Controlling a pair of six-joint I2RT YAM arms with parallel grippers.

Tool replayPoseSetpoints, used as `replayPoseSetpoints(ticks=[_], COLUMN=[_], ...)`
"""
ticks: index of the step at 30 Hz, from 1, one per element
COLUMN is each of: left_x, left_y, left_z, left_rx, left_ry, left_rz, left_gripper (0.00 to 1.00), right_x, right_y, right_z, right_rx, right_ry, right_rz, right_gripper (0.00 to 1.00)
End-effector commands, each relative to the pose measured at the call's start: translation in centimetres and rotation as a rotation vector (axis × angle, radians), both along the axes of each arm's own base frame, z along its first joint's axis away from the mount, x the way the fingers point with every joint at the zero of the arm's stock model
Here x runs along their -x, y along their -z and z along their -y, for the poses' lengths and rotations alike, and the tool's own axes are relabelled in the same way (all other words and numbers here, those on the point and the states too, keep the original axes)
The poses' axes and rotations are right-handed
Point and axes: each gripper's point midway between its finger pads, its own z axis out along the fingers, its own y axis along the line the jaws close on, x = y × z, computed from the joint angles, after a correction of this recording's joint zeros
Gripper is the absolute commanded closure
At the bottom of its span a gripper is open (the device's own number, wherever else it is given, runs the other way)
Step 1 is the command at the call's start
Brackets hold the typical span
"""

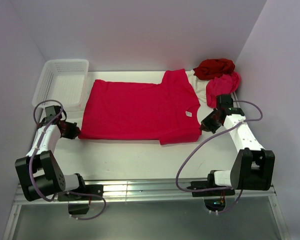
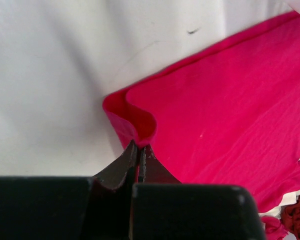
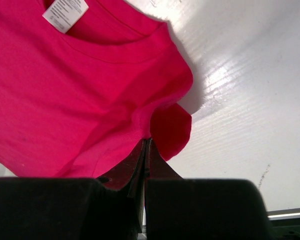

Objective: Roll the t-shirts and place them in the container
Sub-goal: Fold the tshirt

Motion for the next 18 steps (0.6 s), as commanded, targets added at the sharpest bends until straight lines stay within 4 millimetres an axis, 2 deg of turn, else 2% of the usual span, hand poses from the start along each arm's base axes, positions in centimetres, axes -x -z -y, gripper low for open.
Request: replayPoseSetpoints(ticks=[1, 9, 18], left_x=[-2.5, -4.0, -5.7], left_y=[-1.7, -3.0, -3.3], left_z=[0.1, -0.6, -0.7], left_rx=[-0.013, -0.04, -0.024], left_ry=[-0.013, -0.034, -0.04], left_rz=[0.069, 0.08, 0.092], left_gripper=[1.0, 1.0, 1.0], right_x=[-1.8, -3.1, -4.5], right_y=[-1.5, -1.6, -2.0], right_z=[0.9, 1.6, 2.6], right_rx=[0.023, 0.019, 0.02], right_ry=[0.008, 0.026, 0.042], right_rz=[0.045, 0.043, 0.048], right_gripper=[1.0, 1.0, 1.0])
